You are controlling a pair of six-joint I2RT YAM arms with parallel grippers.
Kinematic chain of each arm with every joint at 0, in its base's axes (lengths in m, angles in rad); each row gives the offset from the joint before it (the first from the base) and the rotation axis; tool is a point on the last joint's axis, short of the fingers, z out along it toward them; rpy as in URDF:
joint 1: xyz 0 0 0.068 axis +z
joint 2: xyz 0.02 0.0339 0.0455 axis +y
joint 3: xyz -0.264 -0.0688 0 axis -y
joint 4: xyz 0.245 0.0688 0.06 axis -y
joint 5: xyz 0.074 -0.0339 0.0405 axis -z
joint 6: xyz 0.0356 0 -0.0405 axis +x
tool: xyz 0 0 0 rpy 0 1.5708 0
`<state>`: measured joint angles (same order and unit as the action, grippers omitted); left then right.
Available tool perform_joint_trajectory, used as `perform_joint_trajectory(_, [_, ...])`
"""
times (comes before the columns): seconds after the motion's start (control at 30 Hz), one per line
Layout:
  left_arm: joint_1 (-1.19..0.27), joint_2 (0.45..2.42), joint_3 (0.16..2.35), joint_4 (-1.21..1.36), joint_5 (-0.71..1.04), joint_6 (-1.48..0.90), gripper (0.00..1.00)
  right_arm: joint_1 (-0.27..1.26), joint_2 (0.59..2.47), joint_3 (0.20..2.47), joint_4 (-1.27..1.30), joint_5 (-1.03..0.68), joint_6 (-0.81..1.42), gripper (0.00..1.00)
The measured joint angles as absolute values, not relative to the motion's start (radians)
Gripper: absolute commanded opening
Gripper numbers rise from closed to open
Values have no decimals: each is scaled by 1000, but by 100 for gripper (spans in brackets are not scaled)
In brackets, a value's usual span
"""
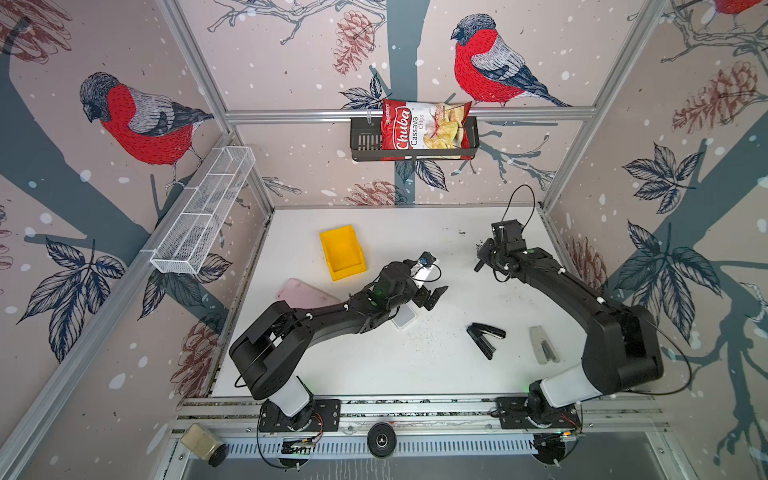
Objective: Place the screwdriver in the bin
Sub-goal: 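Lift the screwdriver upright with the right gripper toward the left gripper, then close the left gripper on the screwdriver handle held by the right gripper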
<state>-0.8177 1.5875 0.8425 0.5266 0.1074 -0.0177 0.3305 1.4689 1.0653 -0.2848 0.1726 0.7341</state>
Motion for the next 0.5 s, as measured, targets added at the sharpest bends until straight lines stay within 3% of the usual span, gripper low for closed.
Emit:
perform_joint_trajectory(0.23, [-740, 1528, 830, 649, 181, -229, 97, 399, 1305, 1001, -47, 120, 536, 0])
perform_joint_trajectory(0.5, [-669, 1479, 774, 841, 290, -416, 97, 406, 1280, 1007, 130, -174, 408, 0])
